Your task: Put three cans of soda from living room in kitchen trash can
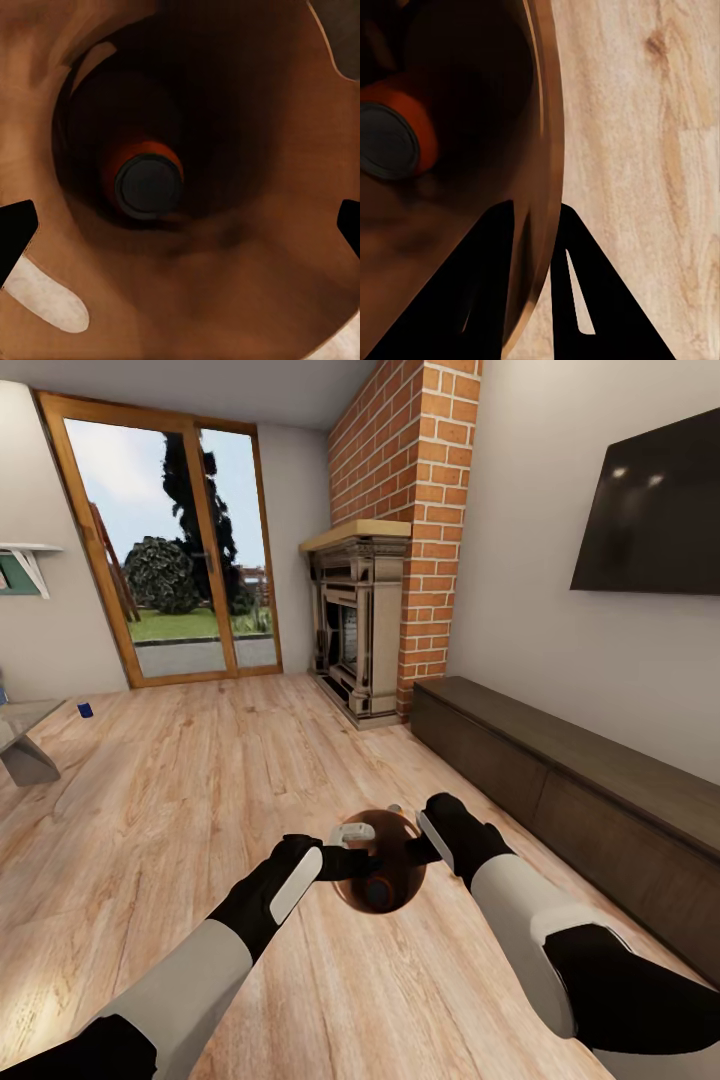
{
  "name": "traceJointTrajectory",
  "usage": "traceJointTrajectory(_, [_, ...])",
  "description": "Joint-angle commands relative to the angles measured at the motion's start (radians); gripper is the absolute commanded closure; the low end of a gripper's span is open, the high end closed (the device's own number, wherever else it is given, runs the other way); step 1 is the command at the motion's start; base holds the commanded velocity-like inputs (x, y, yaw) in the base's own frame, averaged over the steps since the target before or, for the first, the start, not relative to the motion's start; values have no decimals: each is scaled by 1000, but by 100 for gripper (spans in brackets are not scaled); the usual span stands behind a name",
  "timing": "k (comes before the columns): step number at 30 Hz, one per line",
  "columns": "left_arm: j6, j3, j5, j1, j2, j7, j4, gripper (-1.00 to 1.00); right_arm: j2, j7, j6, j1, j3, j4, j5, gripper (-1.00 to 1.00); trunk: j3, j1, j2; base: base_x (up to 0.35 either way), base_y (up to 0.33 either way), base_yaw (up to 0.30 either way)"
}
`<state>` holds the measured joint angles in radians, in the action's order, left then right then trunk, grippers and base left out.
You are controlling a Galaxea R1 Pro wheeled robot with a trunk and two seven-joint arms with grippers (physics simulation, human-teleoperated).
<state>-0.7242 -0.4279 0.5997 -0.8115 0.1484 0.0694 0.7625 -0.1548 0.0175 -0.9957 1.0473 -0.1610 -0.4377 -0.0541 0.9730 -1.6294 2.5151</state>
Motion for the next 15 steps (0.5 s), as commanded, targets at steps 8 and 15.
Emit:
traceJointTrajectory(8, [-1, 0, 0, 0, -5, -3, 1, -100, 0, -4, 1, -2, 2, -1, 10, 100, 0, 0, 0, 0, 0, 0])
traceJointTrajectory(15, [-12, 0, 0, 0, -13, -11, 54, -100, 3, -4, 2, -2, 3, -1, 8, 100, 0, 0, 0, 0, 0, 0])
